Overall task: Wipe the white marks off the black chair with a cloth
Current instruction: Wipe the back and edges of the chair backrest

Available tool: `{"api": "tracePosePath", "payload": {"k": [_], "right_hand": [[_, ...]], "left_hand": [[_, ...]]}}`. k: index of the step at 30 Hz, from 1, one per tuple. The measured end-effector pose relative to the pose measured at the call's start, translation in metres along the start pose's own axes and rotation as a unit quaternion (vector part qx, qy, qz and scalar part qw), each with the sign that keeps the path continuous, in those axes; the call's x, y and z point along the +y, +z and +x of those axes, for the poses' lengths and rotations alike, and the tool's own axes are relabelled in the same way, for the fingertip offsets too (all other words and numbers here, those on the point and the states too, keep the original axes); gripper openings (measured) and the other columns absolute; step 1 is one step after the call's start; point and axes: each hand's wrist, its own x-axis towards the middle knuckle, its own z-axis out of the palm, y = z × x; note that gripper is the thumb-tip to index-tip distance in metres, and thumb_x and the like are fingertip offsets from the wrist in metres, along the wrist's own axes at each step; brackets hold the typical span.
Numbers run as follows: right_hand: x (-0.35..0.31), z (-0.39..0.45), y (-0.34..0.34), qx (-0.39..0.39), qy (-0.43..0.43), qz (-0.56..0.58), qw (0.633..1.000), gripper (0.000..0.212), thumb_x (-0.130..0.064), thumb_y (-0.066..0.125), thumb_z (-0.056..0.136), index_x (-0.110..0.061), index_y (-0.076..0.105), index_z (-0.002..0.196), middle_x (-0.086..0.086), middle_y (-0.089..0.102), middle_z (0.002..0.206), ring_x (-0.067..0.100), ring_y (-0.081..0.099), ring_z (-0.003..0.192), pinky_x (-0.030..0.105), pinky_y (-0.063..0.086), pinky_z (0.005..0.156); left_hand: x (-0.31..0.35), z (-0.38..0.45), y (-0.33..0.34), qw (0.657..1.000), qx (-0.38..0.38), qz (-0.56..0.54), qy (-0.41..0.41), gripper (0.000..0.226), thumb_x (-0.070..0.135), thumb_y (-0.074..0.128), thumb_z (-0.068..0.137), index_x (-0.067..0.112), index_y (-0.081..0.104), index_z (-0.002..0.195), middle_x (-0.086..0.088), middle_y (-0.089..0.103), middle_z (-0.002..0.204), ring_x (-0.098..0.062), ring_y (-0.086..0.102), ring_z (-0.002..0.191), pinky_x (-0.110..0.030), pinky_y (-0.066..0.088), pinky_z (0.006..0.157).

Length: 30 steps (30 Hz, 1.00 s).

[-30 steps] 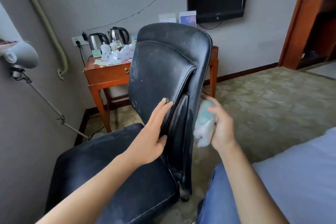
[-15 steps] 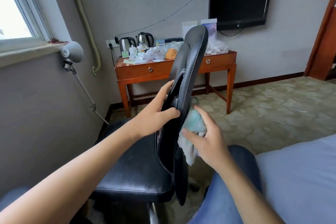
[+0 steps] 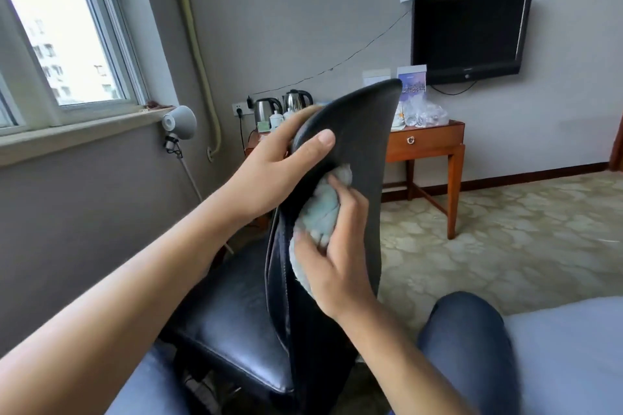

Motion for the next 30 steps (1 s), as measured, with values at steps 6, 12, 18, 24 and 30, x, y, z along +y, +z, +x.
{"api": "tracePosePath", "payload": {"k": [6,12,18,24,30], "right_hand": [[0.002,-0.007,0.008,-0.149,-0.034,-0.010,0.988,0.075,-0.017,0.066,0.091,-0.019,0.025,0.153,-0.003,0.031,0.151,0.010,0.033,0.146,0.029,0.030,0.122],[-0.032,0.054,0.015,0.072,-0.158,-0.030,0.984,0.055,-0.024,0.084,0.084,0.002,0.060,0.126,0.017,0.057,0.131,0.026,0.059,0.123,0.039,0.051,0.102],[-0.040,0.052,0.093,0.059,-0.259,-0.099,0.959,0.060,-0.019,0.078,0.084,-0.011,0.046,0.134,0.029,0.042,0.137,0.048,0.051,0.120,0.054,0.046,0.104],[0.017,0.091,0.040,0.079,-0.292,-0.263,0.916,0.049,-0.015,0.067,0.088,-0.011,0.047,0.132,0.022,0.039,0.129,0.046,0.056,0.111,0.048,0.053,0.096],[0.026,0.127,0.019,0.223,0.012,-0.112,0.968,0.053,-0.038,0.058,0.096,-0.012,0.044,0.139,0.018,0.041,0.132,0.031,0.052,0.117,0.048,0.052,0.097]], "left_hand": [[0.015,-0.011,-0.040,0.980,0.043,0.185,0.062,0.046,0.027,0.065,0.104,0.028,0.056,0.149,0.030,0.062,0.134,0.014,0.053,0.127,-0.008,0.038,0.106],[0.022,-0.037,-0.072,0.983,0.042,0.180,0.023,0.036,0.034,0.056,0.107,0.032,0.063,0.142,0.029,0.069,0.126,0.007,0.060,0.125,-0.022,0.046,0.109],[0.012,-0.040,-0.091,0.978,0.142,0.148,0.034,0.040,0.030,0.040,0.110,0.006,0.071,0.105,0.003,0.073,0.091,-0.011,0.064,0.087,-0.037,0.050,0.083],[-0.015,-0.058,-0.120,0.927,0.204,0.312,0.047,0.035,0.051,0.049,0.106,0.039,0.071,0.130,-0.006,0.077,0.096,-0.021,0.069,0.092,-0.042,0.056,0.084],[-0.006,-0.057,-0.120,0.829,0.263,0.486,0.089,0.031,0.036,0.046,0.098,0.023,0.073,0.089,0.004,0.068,0.073,-0.030,0.062,0.069,-0.034,0.047,0.056]]}}
